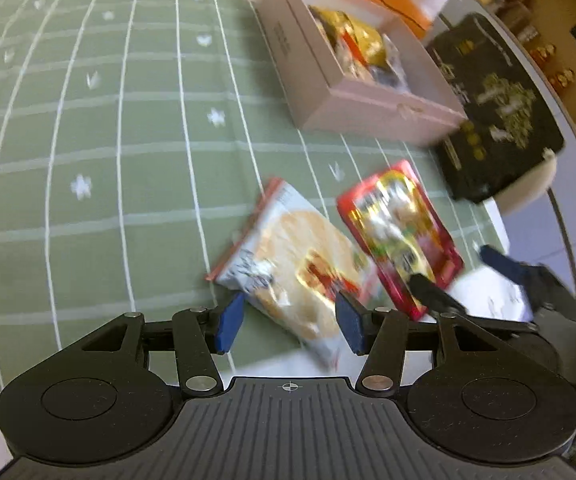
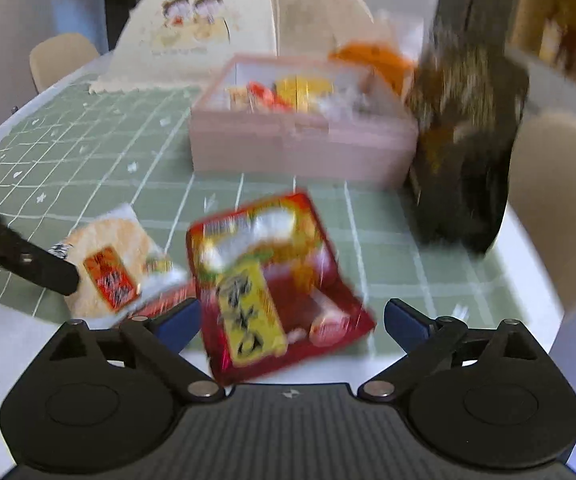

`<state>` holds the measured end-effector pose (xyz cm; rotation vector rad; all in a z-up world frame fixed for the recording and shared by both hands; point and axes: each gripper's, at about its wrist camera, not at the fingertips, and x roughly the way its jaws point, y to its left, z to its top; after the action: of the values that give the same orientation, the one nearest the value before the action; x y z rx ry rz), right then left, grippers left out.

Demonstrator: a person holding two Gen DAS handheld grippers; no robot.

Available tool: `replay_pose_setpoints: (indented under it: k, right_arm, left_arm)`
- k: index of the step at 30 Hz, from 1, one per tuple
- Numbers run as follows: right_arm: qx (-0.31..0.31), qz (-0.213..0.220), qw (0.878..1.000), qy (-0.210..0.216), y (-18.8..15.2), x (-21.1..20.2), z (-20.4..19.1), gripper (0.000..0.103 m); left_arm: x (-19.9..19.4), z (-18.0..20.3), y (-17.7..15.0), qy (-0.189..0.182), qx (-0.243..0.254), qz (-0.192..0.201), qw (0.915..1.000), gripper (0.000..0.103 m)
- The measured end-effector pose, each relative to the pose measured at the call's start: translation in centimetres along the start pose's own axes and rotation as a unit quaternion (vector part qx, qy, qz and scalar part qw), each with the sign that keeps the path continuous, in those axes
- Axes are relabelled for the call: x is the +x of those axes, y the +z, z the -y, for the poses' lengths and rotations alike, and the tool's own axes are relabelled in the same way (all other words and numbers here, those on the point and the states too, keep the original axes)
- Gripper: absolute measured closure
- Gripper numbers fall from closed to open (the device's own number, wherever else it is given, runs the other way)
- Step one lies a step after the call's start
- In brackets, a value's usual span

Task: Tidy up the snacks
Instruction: 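Grasp the white rice cracker packet with the left gripper, then grasp the red chicken snack bag with the right gripper while the left holds the rice cracker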

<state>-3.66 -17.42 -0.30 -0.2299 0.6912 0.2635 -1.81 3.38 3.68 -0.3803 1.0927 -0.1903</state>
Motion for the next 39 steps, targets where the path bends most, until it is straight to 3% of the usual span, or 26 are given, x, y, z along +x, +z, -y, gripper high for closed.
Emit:
replay_pose_setpoints:
  k: [3,6,10,12,16,20,24,30,34,36,39]
  right_arm:
    - [-0.019,0.013,1.0,-0.004,1.4,1.0,-1.1,0.004]
    - [-0.039,-0.004,0.999,0.005,2.1,2.2,-2.9,0.007]
    - [-0.046,-0.016,0.994,0.096,1.4,1.4,-5.4,0.007]
    - [-0.05,-0.017,0.992,0.117,1.1,1.0,-6.0,0.007]
    - [-0.02,0.008,0.997,0.072,1.1,0.5,-4.5,0.007]
    - [-0.004,0.004,1.0,-0.008,1.0,2.2,-2.2,0.007]
    - [-0.01,-0.007,1.0,-0.008,0.0,2.5,-2.4,0.007]
    - [-0.047,-0.005,0.995,0.085,-1.1,0.5,-4.8,0.008]
    - [-0.025,0.002,0.998,0.056,-0.6,0.1,-3.1,0.008]
    - [0.008,0.007,1.0,0.03,-0.4,-0.1,-1.1,0.008]
    - [0.063,-0.002,0.998,0.0,-0.4,0.2,1.7,0.008]
  left_arm:
    - [0.2,-0.5,1.4,0.032,0.004,0.031,0.999,0.047]
    - [-0.1,-1.1,2.4,0.045,-0.002,0.046,0.9979,0.047]
    - [-0.8,-1.1,2.2,0.062,0.02,0.057,0.9962,0.046]
    - [-0.8,-0.8,1.8,0.081,0.03,0.054,0.9948,0.046]
    - [-1.2,0.7,0.6,0.095,0.059,0.043,0.9928,0.046]
    - [-0.9,1.5,-0.3,0.081,0.068,0.029,0.994,0.046]
    - [-0.1,1.8,-0.3,0.07,0.058,0.022,0.9956,0.046]
    - [1.1,2.3,0.5,0.083,0.072,0.026,0.9936,0.045]
    - [0.1,3.3,0.8,0.121,0.114,0.059,0.9842,0.046]
    - [-0.6,4.4,0.4,0.119,0.152,0.067,0.9789,0.046]
    - [-0.2,6.0,-0.5,0.109,0.194,0.048,0.9737,0.046]
